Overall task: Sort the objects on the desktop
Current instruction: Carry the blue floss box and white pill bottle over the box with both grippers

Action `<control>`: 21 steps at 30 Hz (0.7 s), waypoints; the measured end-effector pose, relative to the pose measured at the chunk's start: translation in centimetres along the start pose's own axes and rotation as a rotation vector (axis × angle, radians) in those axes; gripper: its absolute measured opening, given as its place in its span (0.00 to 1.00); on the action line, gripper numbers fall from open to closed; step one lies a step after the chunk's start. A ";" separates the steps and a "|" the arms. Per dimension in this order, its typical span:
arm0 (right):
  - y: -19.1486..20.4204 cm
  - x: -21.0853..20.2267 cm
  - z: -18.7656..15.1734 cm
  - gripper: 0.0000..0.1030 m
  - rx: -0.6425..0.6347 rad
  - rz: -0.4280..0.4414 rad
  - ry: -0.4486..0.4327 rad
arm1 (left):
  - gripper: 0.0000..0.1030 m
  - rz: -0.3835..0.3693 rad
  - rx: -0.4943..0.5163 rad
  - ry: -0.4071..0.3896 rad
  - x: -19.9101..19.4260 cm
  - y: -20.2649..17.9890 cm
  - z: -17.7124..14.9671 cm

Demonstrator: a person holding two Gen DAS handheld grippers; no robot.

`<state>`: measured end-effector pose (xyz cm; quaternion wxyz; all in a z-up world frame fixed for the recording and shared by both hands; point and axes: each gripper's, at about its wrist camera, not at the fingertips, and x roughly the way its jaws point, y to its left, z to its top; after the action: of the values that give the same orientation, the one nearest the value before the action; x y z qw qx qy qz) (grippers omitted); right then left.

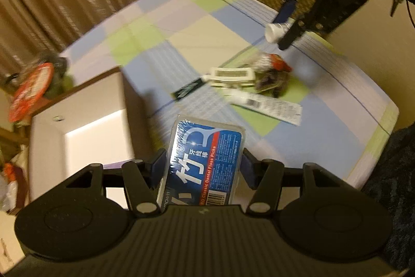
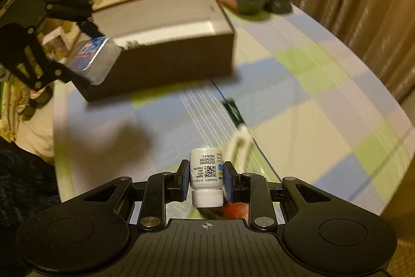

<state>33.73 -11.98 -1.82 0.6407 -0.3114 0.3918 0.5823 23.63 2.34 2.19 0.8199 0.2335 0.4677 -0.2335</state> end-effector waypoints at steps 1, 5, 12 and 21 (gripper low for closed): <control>0.5 0.0 0.8 0.25 -0.009 0.009 -0.007 | 0.53 0.016 -0.007 -0.005 -0.6 0.6 -0.3; 2.5 0.3 4.5 0.25 -0.060 0.037 -0.045 | 0.53 0.081 -0.032 -0.013 -2.8 3.1 -1.8; 5.6 2.2 11.3 0.25 -0.125 0.075 -0.108 | 0.53 0.178 -0.088 -0.003 -4.9 8.4 -4.7; 8.8 6.6 18.1 0.25 -0.176 0.130 -0.118 | 0.53 0.188 -0.122 0.018 -3.9 13.7 -7.8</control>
<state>27.67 7.96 2.01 0.5934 -0.3057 0.3202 0.6722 24.99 18.38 4.31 0.8466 0.2279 0.4646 -0.1244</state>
